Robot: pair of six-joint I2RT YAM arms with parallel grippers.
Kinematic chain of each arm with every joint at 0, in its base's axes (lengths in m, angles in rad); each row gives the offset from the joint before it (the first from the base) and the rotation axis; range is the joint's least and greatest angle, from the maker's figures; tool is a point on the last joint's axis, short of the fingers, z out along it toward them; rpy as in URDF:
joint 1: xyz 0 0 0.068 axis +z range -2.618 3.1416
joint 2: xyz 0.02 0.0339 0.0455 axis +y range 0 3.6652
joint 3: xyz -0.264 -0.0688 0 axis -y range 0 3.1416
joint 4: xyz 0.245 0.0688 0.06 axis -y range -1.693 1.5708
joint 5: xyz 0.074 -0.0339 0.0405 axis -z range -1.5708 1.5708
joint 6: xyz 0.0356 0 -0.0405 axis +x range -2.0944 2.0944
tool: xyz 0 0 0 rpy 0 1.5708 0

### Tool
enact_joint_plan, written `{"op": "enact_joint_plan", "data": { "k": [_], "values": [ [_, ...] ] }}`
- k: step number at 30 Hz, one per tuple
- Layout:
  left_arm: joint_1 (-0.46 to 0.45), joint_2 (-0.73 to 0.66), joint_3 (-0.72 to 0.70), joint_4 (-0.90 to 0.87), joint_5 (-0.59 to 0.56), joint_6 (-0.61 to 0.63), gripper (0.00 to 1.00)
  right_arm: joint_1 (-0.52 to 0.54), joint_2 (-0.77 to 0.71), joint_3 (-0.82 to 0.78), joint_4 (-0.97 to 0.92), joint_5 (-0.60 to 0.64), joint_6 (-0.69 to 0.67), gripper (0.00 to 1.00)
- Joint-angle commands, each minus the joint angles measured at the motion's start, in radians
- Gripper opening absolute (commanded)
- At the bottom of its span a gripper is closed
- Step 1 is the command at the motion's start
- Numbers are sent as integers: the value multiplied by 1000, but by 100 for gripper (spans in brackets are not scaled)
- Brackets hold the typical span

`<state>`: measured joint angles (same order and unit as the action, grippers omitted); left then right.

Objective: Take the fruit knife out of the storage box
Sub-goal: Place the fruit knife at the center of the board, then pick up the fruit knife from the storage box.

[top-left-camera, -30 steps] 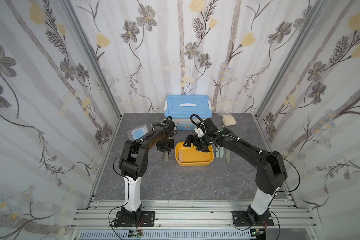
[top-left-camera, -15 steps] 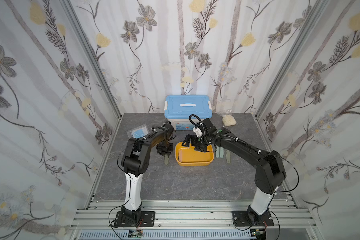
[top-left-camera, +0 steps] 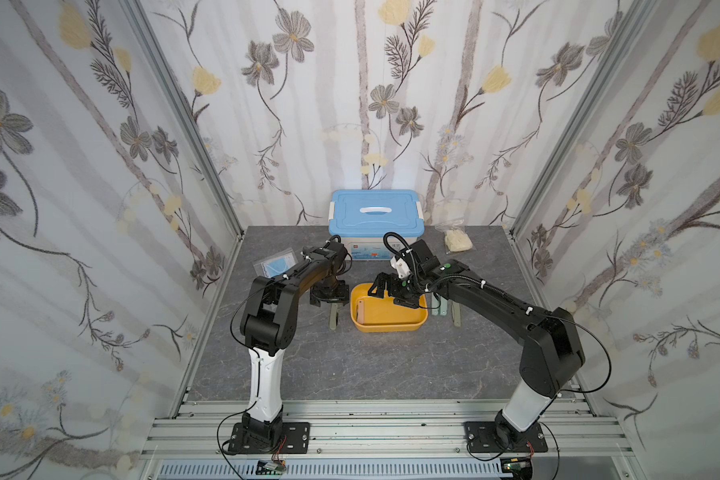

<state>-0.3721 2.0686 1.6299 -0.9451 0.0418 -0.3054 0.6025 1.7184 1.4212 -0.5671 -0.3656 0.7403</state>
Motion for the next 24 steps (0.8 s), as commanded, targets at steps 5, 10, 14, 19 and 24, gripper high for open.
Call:
{"op": "enact_joint_plan", "data": {
  "k": [5, 10, 14, 19, 24],
  "values": [
    [-25, -71, 75, -106, -19, -10, 82, -29, -100, -101, 23, 50, -5, 100],
    [-102, -92, 121, -136, -18, -68, 80, -50, -178, -169, 23, 61, -10, 100],
    [-173, -77, 166, -148, -38, -153, 73, -62, -226, -217, 23, 77, -7, 100],
    [-239, -38, 194, -143, -54, -232, 62, -71, -277, -270, 24, 100, -4, 100],
    [-283, 22, 218, -146, -47, -273, 55, -85, -330, -323, 24, 120, -2, 100]
  ]
}}
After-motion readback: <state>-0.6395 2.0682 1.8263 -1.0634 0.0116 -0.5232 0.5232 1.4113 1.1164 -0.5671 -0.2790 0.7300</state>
